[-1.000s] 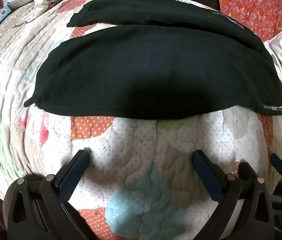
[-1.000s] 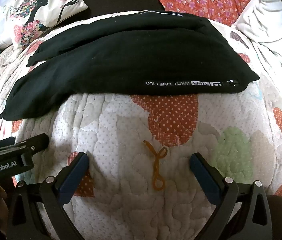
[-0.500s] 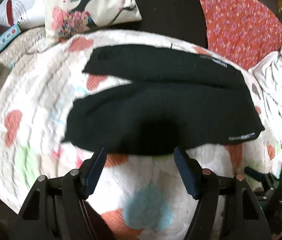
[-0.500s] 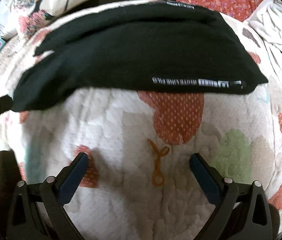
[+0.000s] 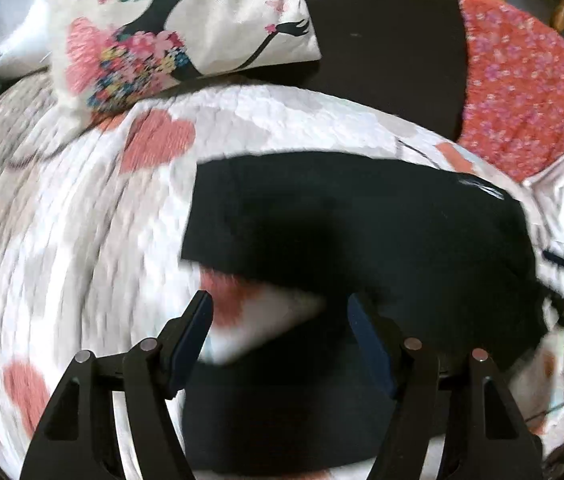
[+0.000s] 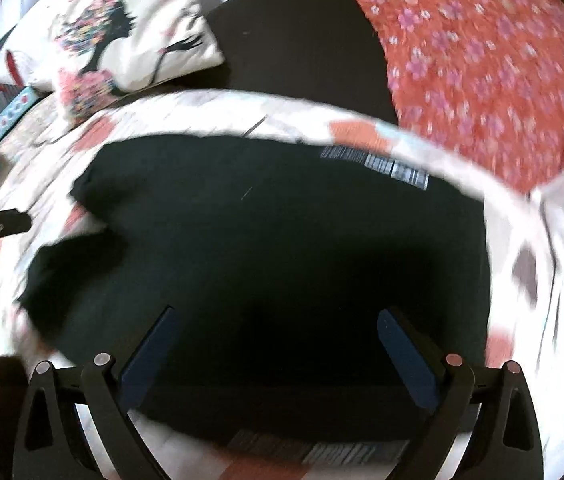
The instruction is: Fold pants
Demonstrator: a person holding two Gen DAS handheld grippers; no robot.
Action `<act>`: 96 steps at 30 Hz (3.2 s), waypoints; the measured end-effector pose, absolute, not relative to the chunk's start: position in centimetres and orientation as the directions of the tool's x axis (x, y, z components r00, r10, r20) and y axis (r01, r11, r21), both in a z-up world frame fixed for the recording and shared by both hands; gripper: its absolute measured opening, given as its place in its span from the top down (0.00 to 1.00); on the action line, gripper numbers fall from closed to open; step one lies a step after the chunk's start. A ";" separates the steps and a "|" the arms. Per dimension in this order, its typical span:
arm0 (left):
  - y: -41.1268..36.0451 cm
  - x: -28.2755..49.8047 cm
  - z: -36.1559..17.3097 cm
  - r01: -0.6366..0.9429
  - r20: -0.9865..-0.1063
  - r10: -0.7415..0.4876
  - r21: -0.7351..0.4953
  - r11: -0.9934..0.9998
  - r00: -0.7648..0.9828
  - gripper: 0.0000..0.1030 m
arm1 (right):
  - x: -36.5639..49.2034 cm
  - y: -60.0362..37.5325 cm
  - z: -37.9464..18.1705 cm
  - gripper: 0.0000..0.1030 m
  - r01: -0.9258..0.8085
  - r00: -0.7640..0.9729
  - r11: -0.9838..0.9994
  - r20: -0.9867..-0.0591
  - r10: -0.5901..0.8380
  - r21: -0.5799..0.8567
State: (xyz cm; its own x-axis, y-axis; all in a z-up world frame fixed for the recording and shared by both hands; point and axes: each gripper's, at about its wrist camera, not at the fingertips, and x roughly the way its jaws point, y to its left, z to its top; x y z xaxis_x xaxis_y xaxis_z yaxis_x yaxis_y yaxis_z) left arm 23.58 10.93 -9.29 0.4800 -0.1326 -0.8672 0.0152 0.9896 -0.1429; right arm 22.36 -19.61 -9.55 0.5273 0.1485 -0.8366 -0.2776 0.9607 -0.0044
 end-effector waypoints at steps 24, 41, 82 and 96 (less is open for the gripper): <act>8.7 36.3 -15.6 0.167 -0.867 -0.084 -0.001 0.986 0.491 0.62 | 40.9 -20.0 -14.7 0.37 -0.366 0.413 0.928 -0.880 0.234 0.075; 8.7 29.3 -8.0 0.215 -0.790 -0.159 -0.035 0.976 0.593 0.91 | 34.1 -21.9 -8.9 0.92 -0.316 0.460 0.924 -0.816 0.349 0.217; 21.4 3.8 -10.2 -0.139 -0.808 -0.034 -0.142 0.980 0.588 0.44 | 10.3 -8.2 -8.6 0.54 -0.439 0.341 0.859 -0.835 0.432 0.264; 28.1 1.6 -10.8 -0.292 -0.786 -0.091 -0.332 0.897 0.612 0.44 | 12.8 9.7 -15.0 0.43 -0.674 0.145 0.715 -0.917 0.373 0.184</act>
